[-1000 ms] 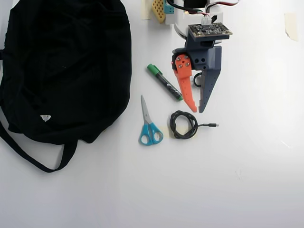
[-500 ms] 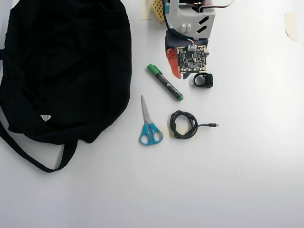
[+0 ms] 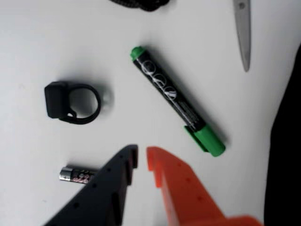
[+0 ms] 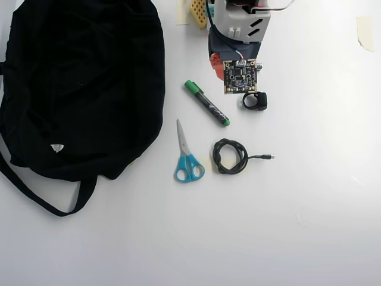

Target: Put the green marker into the black bag

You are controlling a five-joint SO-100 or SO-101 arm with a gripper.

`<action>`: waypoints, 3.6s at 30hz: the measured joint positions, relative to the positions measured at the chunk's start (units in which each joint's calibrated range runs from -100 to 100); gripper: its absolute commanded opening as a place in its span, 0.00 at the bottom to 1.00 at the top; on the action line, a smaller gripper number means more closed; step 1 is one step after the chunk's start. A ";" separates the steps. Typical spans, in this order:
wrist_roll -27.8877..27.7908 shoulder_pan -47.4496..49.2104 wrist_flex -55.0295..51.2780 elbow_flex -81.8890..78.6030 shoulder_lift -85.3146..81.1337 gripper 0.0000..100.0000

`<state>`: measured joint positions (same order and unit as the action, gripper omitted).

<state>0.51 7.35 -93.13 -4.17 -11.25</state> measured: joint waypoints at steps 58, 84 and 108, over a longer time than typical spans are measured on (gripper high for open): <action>-14.99 -7.94 9.27 -13.76 0.00 0.03; -22.52 -8.01 18.55 -25.16 0.00 0.25; -22.17 -3.23 25.25 -25.24 9.13 0.29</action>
<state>-21.66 4.11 -67.88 -29.40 -2.12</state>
